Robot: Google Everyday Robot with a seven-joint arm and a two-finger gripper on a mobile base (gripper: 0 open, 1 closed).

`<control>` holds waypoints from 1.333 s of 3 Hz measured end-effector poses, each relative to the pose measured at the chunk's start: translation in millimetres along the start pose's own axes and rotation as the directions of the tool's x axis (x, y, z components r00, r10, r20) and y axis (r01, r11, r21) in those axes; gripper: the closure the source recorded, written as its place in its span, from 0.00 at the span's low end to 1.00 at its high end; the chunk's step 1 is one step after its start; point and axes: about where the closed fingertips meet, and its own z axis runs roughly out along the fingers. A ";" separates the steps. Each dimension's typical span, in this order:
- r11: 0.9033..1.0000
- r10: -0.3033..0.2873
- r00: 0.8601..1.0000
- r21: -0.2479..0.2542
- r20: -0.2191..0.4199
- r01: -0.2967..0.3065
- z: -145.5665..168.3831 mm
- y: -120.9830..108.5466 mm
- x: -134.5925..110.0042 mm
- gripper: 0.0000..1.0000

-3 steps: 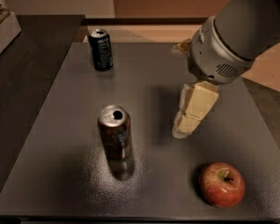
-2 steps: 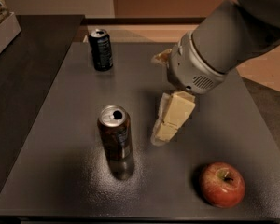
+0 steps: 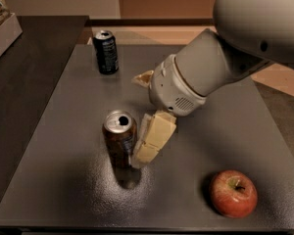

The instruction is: Knock orange can over

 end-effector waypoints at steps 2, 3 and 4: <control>0.997 -0.027 0.995 -0.075 0.093 0.034 24.6 20.5 -15.9 0.00; 0.994 -0.041 0.993 -0.095 0.111 0.052 32.6 26.0 -21.4 0.17; 0.993 -0.047 0.991 -0.104 0.128 0.060 35.1 28.3 -22.0 0.40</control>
Offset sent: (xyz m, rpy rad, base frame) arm -0.0285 0.0421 -0.0174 0.1301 0.0641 0.1267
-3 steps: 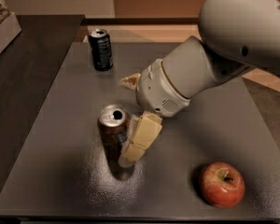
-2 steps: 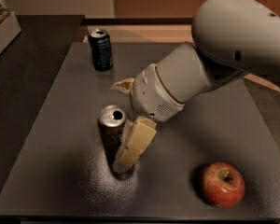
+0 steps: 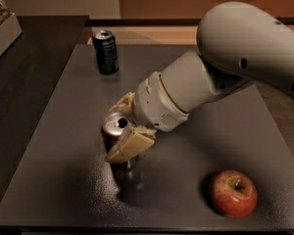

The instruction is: Knock orange can over

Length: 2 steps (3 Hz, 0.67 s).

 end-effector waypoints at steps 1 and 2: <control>1.000 -0.010 1.000 0.004 0.019 0.009 -4.3 0.2 -2.6 0.64; 0.999 -0.031 0.999 0.024 0.012 0.031 -16.7 -2.0 -11.2 0.87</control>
Offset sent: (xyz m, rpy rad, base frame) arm 0.0071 -0.0114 0.0354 0.0180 -0.0658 -0.0011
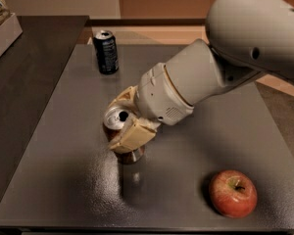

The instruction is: Knock orange can over

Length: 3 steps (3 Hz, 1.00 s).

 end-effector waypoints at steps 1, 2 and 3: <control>0.999 -0.040 0.997 0.031 -0.070 0.042 -16.6 -7.3 -12.8 1.00; 0.992 -0.104 0.973 0.050 -0.207 0.117 -25.4 -13.9 -17.9 1.00; 0.979 -0.167 0.915 0.050 -0.367 0.198 -24.7 -17.3 -15.3 1.00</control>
Offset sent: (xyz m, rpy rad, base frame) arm 0.0274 -0.0169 0.0406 -0.3787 -0.2725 0.0214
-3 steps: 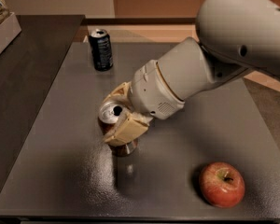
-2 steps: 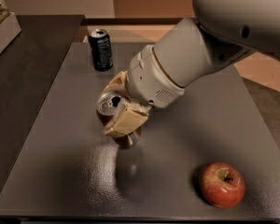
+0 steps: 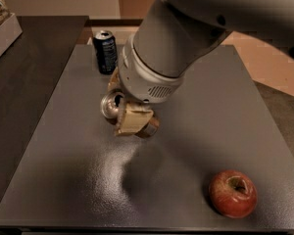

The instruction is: Knock orange can over

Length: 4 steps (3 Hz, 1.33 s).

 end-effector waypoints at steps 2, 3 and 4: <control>0.997 -0.072 0.965 0.002 -0.253 0.075 14.4 -1.8 24.1 1.00; 0.997 -0.076 0.941 -0.022 -0.329 0.073 22.2 -5.3 38.1 1.00; 0.996 -0.084 0.919 -0.059 -0.386 0.067 31.6 -7.9 52.0 1.00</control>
Offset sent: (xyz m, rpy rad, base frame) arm 0.0247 -0.0246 -0.0484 -0.3847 -0.1138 -0.0186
